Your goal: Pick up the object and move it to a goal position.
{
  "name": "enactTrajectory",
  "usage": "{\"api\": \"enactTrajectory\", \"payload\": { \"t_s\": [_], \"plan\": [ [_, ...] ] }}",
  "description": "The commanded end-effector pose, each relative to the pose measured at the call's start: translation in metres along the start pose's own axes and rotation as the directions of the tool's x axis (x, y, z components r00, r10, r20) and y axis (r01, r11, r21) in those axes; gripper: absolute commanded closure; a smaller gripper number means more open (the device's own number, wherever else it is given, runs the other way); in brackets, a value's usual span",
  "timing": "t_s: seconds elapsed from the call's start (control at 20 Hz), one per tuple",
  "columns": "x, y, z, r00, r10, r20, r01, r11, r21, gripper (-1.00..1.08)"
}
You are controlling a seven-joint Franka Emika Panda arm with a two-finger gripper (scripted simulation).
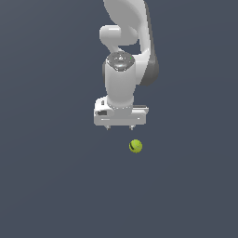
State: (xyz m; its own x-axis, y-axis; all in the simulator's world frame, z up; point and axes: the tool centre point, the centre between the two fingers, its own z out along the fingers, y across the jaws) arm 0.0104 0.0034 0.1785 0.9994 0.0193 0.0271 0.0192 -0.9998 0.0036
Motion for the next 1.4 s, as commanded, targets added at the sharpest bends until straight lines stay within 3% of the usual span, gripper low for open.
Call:
{"api": "enactTrajectory", "payload": {
  "t_s": [0.0, 0.4, 0.65, 1.35],
  "plan": [
    [0.0, 0.0, 0.0, 1.0, 0.0, 0.0, 0.0, 1.0, 0.0, -0.92],
    [0.007, -0.024, 0.001, 0.998, -0.055, -0.013, 0.055, 0.999, -0.003, -0.92],
    [0.007, -0.025, 0.0, 0.998, -0.059, -0.014, 0.059, 0.998, -0.004, -0.92],
    [0.013, -0.049, 0.035, 0.997, 0.081, 0.003, -0.081, 0.997, 0.004, -0.92]
  ]
}}
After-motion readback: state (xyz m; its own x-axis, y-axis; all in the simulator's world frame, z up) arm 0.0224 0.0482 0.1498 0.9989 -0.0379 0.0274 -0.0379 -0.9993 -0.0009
